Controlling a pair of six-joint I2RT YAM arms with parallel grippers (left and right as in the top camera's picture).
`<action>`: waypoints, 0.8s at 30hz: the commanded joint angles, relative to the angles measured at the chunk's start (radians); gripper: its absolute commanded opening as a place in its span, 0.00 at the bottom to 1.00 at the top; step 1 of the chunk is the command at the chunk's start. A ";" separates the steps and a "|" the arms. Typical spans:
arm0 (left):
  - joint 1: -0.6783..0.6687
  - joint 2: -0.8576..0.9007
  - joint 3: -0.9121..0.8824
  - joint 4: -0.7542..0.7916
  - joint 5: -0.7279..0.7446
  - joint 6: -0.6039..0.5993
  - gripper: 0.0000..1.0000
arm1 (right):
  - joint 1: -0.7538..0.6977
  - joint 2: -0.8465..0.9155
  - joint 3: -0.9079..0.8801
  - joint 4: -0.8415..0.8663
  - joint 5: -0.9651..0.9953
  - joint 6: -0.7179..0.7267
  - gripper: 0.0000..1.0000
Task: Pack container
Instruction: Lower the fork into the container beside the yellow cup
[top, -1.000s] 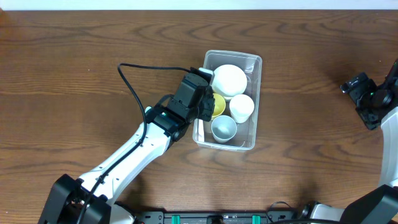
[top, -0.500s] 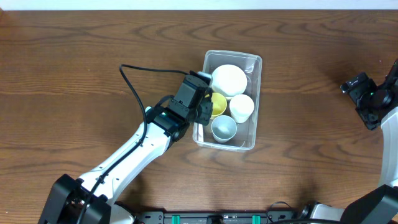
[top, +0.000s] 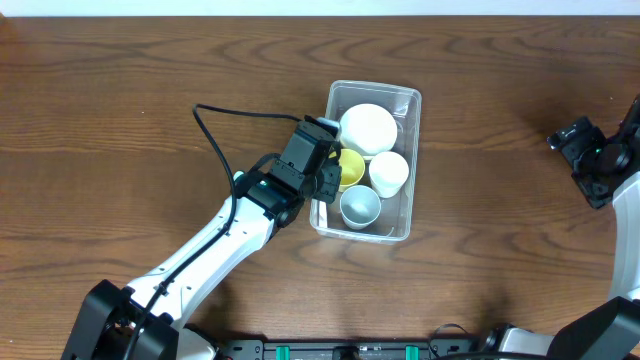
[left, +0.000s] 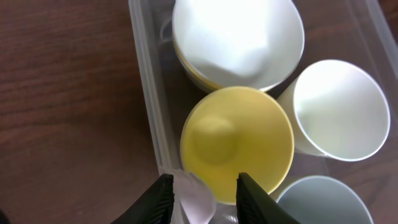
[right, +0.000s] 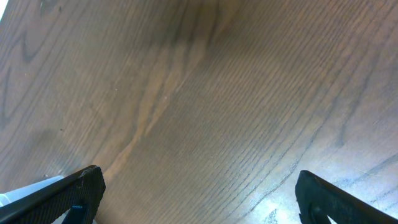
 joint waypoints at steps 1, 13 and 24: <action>-0.001 0.006 0.014 0.022 -0.011 0.018 0.35 | -0.008 0.003 0.005 -0.001 0.010 0.009 0.99; -0.002 0.048 0.014 0.034 -0.007 0.017 0.34 | -0.008 0.003 0.005 -0.001 0.010 0.009 0.99; -0.011 0.101 0.014 0.082 0.000 0.018 0.35 | -0.008 0.003 0.005 -0.001 0.010 0.009 0.99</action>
